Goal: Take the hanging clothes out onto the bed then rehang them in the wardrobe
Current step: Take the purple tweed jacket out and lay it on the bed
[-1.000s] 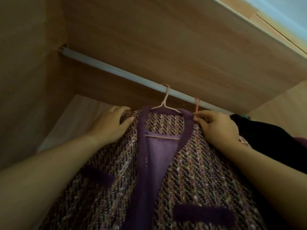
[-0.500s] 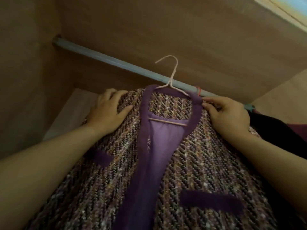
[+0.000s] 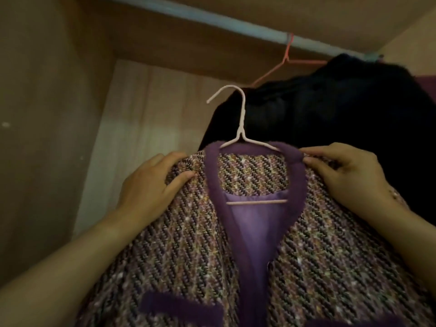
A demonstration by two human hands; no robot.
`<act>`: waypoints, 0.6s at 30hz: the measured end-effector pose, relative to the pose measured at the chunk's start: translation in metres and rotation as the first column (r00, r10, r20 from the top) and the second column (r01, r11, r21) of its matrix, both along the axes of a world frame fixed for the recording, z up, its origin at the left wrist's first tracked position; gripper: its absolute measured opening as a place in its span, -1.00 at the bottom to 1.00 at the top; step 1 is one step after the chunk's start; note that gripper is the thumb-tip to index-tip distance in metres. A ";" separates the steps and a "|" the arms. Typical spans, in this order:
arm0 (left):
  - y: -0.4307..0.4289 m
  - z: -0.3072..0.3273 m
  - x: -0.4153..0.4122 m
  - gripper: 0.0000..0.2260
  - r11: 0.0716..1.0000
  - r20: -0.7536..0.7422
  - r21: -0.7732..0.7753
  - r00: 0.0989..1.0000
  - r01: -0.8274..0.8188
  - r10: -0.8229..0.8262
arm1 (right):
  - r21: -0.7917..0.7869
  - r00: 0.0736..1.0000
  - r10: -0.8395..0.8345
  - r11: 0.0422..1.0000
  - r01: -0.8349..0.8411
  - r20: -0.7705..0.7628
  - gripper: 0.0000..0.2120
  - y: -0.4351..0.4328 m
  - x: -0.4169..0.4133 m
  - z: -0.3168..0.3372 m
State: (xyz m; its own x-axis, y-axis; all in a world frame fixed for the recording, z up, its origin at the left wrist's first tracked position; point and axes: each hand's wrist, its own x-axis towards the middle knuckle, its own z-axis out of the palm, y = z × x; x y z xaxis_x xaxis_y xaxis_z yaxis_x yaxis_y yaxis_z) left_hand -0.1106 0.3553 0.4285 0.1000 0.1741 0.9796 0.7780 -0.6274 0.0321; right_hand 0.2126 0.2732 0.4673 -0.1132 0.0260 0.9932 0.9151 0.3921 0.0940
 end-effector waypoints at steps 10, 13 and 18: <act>-0.060 -0.139 -0.003 -0.62 0.986 -0.006 -0.051 0.987 -0.160 0.160 | -0.097 0.999 -0.019 0.995 0.022 0.037 -0.76 -0.029 -0.008 -0.144; -0.082 -0.151 -0.002 -0.61 0.971 0.003 -0.042 0.972 -0.235 0.235 | -0.046 0.995 -0.061 0.997 0.065 0.077 -0.65 -0.054 -0.012 -0.147; -0.136 -0.139 -0.003 -0.60 0.979 0.082 0.015 0.976 -0.205 0.204 | 0.079 0.986 -0.146 0.987 0.140 0.086 -0.69 -0.117 -0.023 -0.140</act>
